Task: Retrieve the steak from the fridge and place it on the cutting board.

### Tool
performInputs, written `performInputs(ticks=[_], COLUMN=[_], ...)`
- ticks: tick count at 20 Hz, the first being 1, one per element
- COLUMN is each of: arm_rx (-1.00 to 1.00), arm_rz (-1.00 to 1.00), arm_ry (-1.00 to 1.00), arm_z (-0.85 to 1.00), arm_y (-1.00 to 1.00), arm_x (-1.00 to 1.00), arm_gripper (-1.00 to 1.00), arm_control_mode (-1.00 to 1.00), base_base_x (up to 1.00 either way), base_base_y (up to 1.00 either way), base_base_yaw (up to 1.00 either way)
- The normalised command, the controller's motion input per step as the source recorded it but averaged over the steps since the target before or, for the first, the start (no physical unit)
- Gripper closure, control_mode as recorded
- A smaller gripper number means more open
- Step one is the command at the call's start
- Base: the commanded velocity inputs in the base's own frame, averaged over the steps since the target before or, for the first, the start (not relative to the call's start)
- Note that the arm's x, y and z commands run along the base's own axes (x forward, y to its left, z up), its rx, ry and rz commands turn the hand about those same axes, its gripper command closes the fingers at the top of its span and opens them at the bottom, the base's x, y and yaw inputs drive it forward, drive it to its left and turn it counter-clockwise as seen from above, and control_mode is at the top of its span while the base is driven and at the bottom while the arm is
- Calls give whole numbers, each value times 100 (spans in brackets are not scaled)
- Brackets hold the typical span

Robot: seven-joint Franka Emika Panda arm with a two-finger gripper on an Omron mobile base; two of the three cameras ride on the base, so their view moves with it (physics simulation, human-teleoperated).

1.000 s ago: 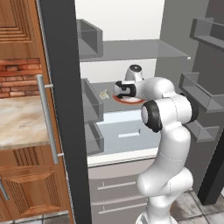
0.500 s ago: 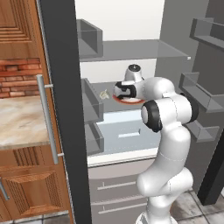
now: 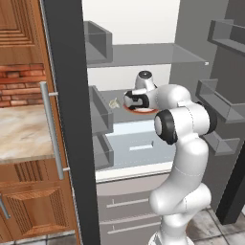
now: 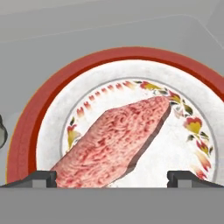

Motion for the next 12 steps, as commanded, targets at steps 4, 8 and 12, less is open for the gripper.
performInputs(ticks=[4, 8, 12], arm_rx=[3, 3, 0], arm_rz=[-12, -12, -7], arm_ry=[0, 0, -1], arm_z=[0, 1, 0], arm_y=[0, 0, 2], arm_x=[0, 0, 0], arm_gripper=[-100, -100, -100], arm_control_mode=[-100, -100, -100], base_base_x=[0, 0, 0], base_base_y=[0, 0, 0], base_base_yaw=[0, 0, 0])
